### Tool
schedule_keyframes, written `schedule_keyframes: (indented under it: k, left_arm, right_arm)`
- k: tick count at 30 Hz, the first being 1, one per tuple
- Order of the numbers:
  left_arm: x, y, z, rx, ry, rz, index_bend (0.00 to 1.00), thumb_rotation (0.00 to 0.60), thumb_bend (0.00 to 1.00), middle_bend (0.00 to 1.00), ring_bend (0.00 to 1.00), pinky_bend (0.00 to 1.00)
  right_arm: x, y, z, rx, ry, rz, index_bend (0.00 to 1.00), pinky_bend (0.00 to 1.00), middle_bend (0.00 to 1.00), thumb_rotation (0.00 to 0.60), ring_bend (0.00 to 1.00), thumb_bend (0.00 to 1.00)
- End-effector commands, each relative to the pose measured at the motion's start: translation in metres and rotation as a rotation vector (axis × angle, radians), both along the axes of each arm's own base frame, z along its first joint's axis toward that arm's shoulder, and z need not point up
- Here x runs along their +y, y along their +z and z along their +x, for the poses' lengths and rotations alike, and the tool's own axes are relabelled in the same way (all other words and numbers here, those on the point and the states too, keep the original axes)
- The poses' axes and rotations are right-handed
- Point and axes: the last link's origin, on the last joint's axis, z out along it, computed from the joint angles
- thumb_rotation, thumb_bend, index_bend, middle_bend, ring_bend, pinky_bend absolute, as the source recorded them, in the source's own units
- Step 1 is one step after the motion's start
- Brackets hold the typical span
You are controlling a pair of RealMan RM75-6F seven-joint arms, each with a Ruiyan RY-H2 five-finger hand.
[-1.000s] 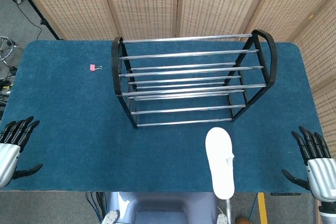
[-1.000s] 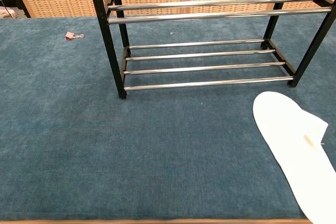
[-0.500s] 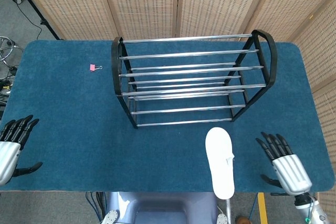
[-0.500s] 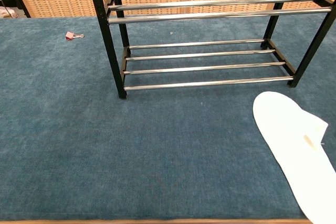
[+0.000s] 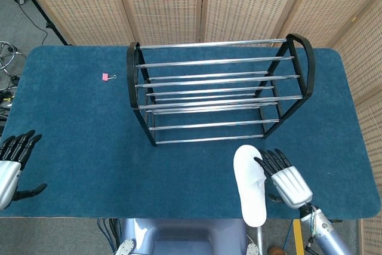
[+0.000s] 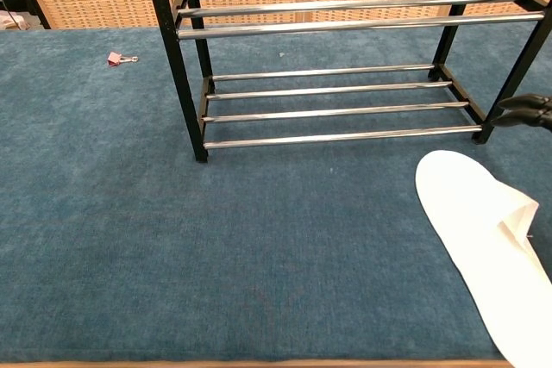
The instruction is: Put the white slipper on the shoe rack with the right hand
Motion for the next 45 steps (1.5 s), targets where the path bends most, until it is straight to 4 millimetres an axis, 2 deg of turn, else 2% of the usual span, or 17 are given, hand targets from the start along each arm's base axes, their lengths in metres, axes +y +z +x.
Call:
schedule_keyframes:
  k: [1, 15, 21, 27, 29, 34, 40, 45]
  left_arm:
    - [0.0, 0.001, 0.0, -0.004, 0.003, 0.0, 0.0, 0.6, 0.0, 0.0, 0.0, 0.0]
    - [0.0, 0.002, -0.001, -0.009, 0.003, 0.001, 0.0, 0.6, 0.0, 0.0, 0.0, 0.0]
    - [0.001, 0.002, -0.002, -0.013, 0.009, 0.006, 0.0, 0.6, 0.0, 0.0, 0.0, 0.0]
    - [0.001, 0.002, -0.002, -0.013, 0.012, 0.003, 0.0, 0.6, 0.0, 0.0, 0.0, 0.0]
    - [0.001, 0.001, -0.002, -0.011, 0.012, 0.001, 0.0, 0.6, 0.0, 0.0, 0.0, 0.0]
    - [0.001, 0.002, -0.002, -0.014, 0.015, 0.006, 0.0, 0.6, 0.0, 0.0, 0.0, 0.0]
    - [0.001, 0.002, -0.002, -0.015, 0.013, 0.007, 0.0, 0.6, 0.0, 0.0, 0.0, 0.0]
    - [0.001, 0.002, -0.002, -0.015, 0.013, 0.005, 0.0, 0.6, 0.0, 0.0, 0.0, 0.0]
  right_arm:
    - [-0.005, -0.01, -0.001, 0.04, 0.004, 0.009, 0.09, 0.03, 0.01, 0.6, 0.0, 0.0]
    - [-0.024, -0.032, -0.001, 0.041, -0.031, 0.001, 0.11, 0.05, 0.04, 0.6, 0.03, 0.0]
    - [-0.028, -0.039, 0.0, 0.022, -0.033, -0.023, 0.16, 0.14, 0.1, 0.6, 0.09, 0.08]
    - [-0.036, -0.049, 0.002, 0.027, -0.028, -0.044, 0.2, 0.25, 0.18, 0.6, 0.17, 0.1]
    - [-0.038, -0.055, 0.002, 0.024, -0.033, -0.042, 0.21, 0.29, 0.19, 0.6, 0.18, 0.15]
    - [-0.038, -0.058, 0.005, -0.026, -0.033, -0.047, 0.26, 0.38, 0.27, 0.6, 0.25, 0.37]
    - [-0.036, -0.057, 0.01, -0.086, -0.011, -0.053, 0.44, 0.51, 0.45, 0.6, 0.42, 0.63]
    - [-0.035, -0.059, 0.013, -0.119, 0.006, -0.053, 0.53, 0.56, 0.53, 0.6, 0.5, 0.71]
